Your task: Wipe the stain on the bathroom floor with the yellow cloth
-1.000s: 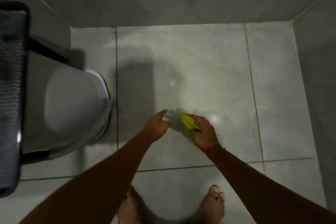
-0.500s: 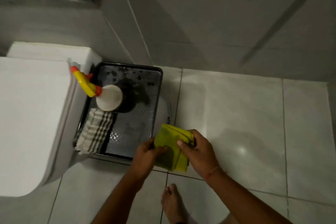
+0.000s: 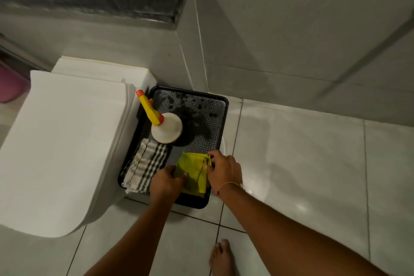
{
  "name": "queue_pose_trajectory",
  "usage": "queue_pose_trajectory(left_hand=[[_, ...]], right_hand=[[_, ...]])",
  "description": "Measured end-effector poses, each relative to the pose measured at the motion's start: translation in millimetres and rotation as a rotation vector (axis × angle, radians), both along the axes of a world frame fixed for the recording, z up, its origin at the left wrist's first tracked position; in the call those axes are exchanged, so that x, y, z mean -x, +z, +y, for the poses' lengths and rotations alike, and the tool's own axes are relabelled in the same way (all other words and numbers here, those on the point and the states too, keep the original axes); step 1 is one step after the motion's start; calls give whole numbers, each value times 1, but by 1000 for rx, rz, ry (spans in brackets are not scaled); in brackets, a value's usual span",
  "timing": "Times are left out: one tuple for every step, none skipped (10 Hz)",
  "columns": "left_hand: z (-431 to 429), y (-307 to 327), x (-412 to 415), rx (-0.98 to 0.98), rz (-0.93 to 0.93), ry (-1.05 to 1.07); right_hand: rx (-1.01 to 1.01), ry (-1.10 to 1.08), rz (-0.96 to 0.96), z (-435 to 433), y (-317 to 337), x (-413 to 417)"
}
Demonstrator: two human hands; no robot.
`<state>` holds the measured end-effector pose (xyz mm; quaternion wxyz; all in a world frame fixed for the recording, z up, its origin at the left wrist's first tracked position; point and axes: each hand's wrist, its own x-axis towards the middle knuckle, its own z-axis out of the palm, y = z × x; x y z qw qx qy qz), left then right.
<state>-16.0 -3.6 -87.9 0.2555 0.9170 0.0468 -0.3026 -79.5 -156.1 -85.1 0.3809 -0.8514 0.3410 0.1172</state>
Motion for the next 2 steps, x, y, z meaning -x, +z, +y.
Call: queue_pose_trajectory(left_hand=[[-4, 19, 5, -241, -122, -173], [-20, 59, 17, -432, -270, -360]], right_hand=[[-78, -55, -113, -13, 38, 20], [-237, -305, -395, -38, 113, 57]])
